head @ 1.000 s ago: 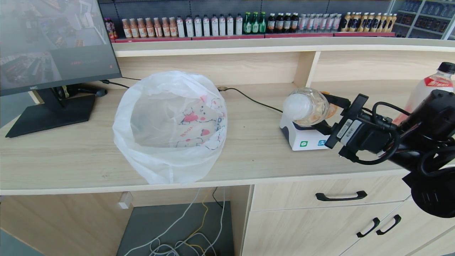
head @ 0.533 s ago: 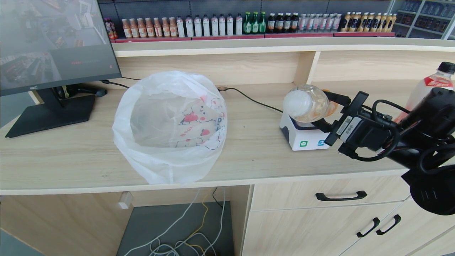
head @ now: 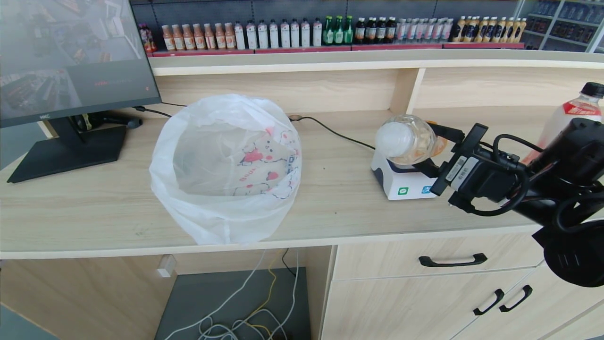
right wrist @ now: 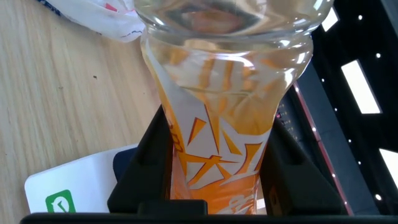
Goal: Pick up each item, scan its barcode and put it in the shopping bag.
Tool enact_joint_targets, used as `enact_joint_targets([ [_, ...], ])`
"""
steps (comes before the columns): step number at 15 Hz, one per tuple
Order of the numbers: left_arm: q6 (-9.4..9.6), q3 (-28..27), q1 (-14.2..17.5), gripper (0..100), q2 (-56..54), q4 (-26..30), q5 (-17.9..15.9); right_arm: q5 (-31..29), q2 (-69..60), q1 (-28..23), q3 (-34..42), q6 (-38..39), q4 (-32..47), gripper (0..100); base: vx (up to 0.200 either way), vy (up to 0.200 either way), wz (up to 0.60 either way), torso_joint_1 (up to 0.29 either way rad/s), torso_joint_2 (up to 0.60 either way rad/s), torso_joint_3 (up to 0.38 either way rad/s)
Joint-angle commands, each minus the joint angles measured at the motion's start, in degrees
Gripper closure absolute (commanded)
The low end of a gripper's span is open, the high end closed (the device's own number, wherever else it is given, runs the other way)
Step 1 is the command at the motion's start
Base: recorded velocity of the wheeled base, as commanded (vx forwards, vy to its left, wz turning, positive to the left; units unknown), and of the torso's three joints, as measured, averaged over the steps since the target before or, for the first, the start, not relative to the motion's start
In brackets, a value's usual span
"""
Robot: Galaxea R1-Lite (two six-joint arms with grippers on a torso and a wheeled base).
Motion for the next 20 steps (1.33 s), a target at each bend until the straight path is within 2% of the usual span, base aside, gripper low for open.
enact_joint_targets([
  [1,-0.01,0.0,0.09,0,-0.01,-0.01,0.0,-0.02,-0.46,0.23,-0.02,0.05,-0.02,100,0.0,0.0,0.0,0.0,0.0,0.0],
  [9,-0.01,0.0,0.0,0,-0.01,-0.01,0.0,-1.08,-3.98,2.07,1.3,3.22,-0.02,100,0.0,0.0,0.0,0.0,0.0,0.0],
  [11,-0.01,0.0,0.09,0,-0.01,-0.01,0.0,-3.45,-6.97,2.78,4.29,5.76,-0.02,100,0.0,0.0,0.0,0.0,0.0,0.0],
  [14,-0.01,0.0,0.0,0,-0.01,-0.01,0.0,-5.29,-10.84,2.78,3.32,11.21,0.69,100,0.0,0.0,0.0,0.0,0.0,0.0],
  [17,-0.01,0.0,0.0,0,-0.01,-0.01,0.0,-9.51,-15.41,3.04,7.45,17.19,1.39,100,0.0,0.0,0.0,0.0,0.0,0.0],
  [20,-0.01,0.0,0.0,0,-0.01,-0.01,0.0,-9.95,-17.95,3.04,10.18,24.13,1.13,100,0.0,0.0,0.0,0.0,0.0,0.0],
])
